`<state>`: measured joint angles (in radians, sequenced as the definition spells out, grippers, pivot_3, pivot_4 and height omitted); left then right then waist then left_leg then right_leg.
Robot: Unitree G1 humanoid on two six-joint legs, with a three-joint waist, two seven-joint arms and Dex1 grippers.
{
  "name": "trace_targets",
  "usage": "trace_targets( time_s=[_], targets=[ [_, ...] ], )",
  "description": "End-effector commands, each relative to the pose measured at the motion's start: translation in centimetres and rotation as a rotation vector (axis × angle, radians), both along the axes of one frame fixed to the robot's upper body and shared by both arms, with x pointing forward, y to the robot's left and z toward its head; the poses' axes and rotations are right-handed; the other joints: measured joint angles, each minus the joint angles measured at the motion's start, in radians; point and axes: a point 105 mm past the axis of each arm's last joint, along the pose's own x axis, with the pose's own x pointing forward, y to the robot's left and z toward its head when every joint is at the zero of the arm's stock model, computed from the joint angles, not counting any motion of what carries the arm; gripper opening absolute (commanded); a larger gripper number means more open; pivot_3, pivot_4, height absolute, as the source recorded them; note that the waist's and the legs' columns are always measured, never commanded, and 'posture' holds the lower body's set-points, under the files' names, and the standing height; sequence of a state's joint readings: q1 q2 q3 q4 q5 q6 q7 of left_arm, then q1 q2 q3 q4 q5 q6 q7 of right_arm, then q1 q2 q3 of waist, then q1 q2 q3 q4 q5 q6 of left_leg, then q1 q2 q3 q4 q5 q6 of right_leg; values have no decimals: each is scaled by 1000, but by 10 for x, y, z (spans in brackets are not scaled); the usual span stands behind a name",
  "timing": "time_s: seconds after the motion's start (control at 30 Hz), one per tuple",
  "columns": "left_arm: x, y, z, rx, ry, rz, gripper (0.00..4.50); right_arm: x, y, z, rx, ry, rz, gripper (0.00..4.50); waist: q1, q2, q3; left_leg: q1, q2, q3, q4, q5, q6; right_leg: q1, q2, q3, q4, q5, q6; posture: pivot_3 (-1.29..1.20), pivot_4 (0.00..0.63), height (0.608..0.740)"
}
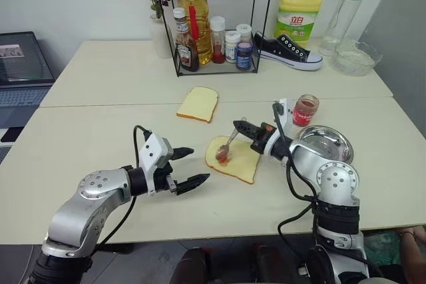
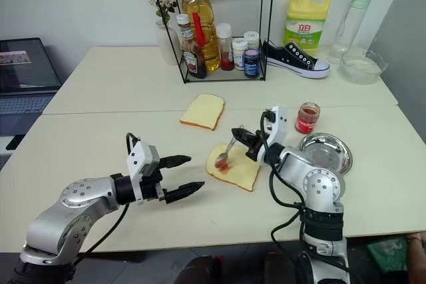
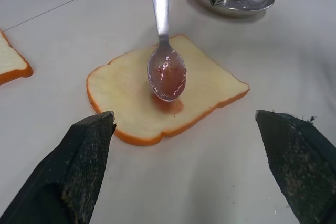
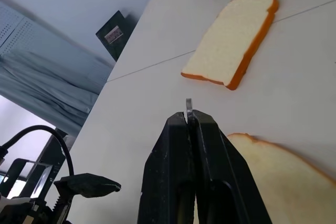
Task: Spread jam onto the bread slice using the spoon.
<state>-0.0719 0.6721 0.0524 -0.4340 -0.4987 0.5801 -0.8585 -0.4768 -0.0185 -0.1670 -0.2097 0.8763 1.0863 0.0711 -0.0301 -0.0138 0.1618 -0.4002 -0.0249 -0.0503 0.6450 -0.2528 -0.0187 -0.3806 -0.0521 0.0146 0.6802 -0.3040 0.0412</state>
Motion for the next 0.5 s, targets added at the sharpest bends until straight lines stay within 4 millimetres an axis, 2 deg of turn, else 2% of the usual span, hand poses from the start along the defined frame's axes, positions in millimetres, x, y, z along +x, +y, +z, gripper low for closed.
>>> trace_targets(
  time_s=[0.03, 0.17, 0.5],
  targets=[
    [-2, -1, 11, -1, -46, -17, 4500, -2, 5, -8, -19, -10, 19, 25, 0, 0, 0, 0, 0, 0, 0, 0, 0, 0, 0, 0, 0, 0, 0, 0, 150, 740],
    [-2, -2, 12, 0, -47, -21, 4500, 1, 4, -18, -65, -20, 10, 25, -2, 0, 0, 0, 0, 0, 0, 0, 0, 0, 0, 0, 0, 0, 0, 0, 150, 740],
    [2, -8, 13, -11, -48, -39, 4500, 20, -39, -6, -127, -86, -116, 25, 3, 0, 0, 0, 0, 0, 0, 0, 0, 1, 0, 0, 0, 0, 0, 0, 150, 740]
  ],
)
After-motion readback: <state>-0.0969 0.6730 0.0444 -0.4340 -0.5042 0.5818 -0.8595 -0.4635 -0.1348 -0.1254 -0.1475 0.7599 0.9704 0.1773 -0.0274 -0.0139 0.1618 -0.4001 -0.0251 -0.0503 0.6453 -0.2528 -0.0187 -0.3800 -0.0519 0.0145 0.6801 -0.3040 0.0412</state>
